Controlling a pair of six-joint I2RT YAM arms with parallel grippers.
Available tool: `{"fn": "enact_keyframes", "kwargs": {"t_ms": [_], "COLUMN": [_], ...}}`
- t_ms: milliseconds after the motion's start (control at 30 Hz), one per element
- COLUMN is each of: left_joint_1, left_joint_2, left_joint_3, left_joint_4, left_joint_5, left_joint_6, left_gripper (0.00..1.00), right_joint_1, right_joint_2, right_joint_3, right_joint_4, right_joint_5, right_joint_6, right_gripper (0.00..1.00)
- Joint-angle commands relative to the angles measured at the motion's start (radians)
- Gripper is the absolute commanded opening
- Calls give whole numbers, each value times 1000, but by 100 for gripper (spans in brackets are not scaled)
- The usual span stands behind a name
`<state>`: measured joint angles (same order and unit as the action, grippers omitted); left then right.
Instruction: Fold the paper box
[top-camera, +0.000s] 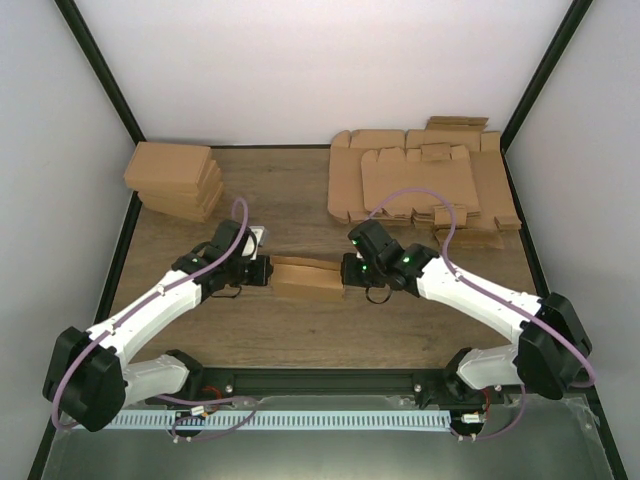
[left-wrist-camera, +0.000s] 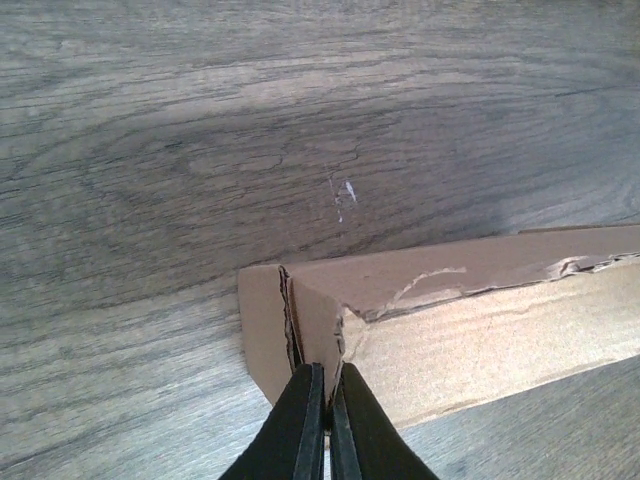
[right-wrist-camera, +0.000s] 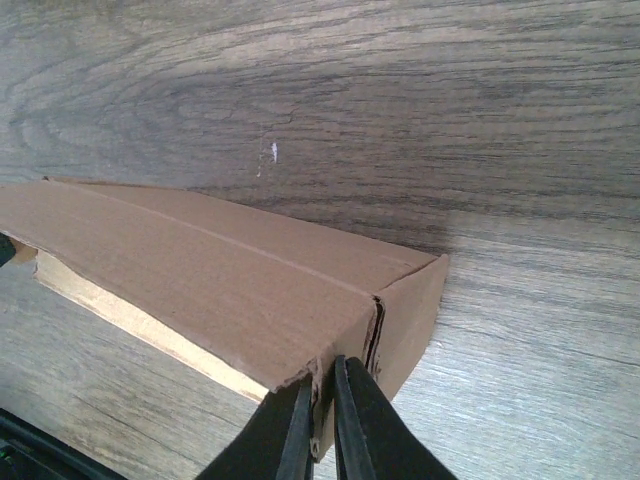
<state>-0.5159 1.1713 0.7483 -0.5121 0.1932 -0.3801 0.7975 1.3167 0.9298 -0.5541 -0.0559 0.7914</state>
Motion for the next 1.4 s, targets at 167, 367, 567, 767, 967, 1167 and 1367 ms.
{"fn": "enact_keyframes", "kwargs": {"t_ms": [167, 367, 567, 767, 967, 1167, 1367], "left_joint_1": [-4, -19, -33, -46, -59, -68, -73], "left_joint_2": [20, 21, 19, 10, -8, -30, -39], "left_joint_3": [0, -19, -44, -70, -93, -114, -133], "left_joint_4": [-32, -8, 20, 51, 78, 104, 117], "left_joint_5": [-13, -12, -17, -27, -33, -31, -37], "left_joint_6": [24, 10, -11, -36, -52, -69, -76], "left_gripper": [4, 4, 4, 4, 4, 4, 4], "right_joint_1": [34, 50, 64, 80, 89, 91, 91], "right_joint_2": [35, 46, 59, 55, 52, 51, 49], "right_joint_3": [53, 30, 10, -24, -70, -113, -147], "right_joint_4": [-45, -59, -67, -61, -44, -7, 29], "right_joint_5": [52, 83, 132, 170, 192, 193, 194], "right_joint_6": [33, 27, 25, 30, 29, 9, 0], "right_gripper": [8, 8, 5, 4, 3, 2, 1]}}
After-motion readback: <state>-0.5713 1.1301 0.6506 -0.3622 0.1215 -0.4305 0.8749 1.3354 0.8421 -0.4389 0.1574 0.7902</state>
